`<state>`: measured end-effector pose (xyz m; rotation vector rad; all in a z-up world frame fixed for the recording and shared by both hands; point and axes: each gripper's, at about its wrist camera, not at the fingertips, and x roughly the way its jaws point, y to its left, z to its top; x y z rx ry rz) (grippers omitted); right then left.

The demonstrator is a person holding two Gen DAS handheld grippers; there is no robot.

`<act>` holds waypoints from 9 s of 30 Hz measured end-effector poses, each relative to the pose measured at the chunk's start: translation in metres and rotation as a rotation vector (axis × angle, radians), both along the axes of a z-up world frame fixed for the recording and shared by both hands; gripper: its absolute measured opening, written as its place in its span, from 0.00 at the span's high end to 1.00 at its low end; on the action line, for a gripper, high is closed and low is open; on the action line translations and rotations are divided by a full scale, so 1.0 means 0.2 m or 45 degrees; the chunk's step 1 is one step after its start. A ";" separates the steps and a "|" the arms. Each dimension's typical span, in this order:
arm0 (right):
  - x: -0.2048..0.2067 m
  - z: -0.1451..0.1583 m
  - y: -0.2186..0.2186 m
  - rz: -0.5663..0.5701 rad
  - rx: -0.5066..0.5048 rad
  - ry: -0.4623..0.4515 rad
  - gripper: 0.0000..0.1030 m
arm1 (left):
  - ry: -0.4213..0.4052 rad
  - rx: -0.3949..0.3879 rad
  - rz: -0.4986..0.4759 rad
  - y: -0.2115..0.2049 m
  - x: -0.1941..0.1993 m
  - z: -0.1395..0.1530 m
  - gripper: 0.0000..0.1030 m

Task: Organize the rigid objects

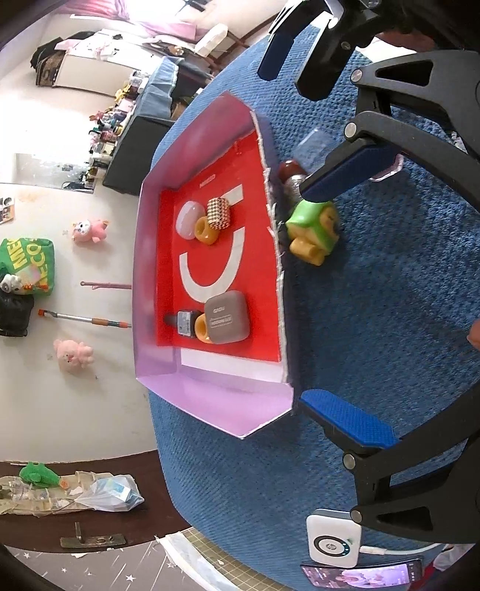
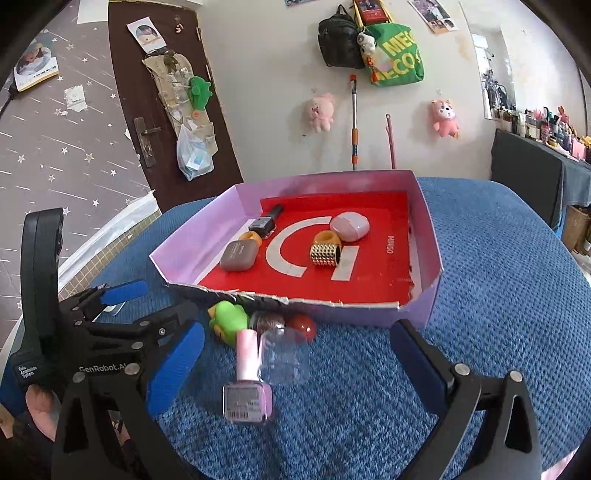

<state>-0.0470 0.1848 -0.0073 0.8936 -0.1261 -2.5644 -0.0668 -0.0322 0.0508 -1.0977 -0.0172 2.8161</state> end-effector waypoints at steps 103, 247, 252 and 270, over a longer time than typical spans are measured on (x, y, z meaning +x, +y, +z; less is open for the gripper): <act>0.15 -0.29 -0.18 0.102 0.304 -0.005 0.62 | -0.112 0.078 -0.199 0.10 0.08 -0.21 0.59; -0.17 -0.02 -0.15 0.134 0.076 0.040 0.63 | 0.056 0.144 -0.168 -0.01 -0.08 0.02 0.51; -0.20 -0.02 -0.16 0.140 0.075 0.028 0.63 | 0.047 0.144 -0.165 0.00 -0.11 0.02 0.51; -0.35 -0.04 -0.16 0.156 0.064 -0.045 0.63 | 0.008 0.154 -0.169 -0.01 -0.25 0.02 0.59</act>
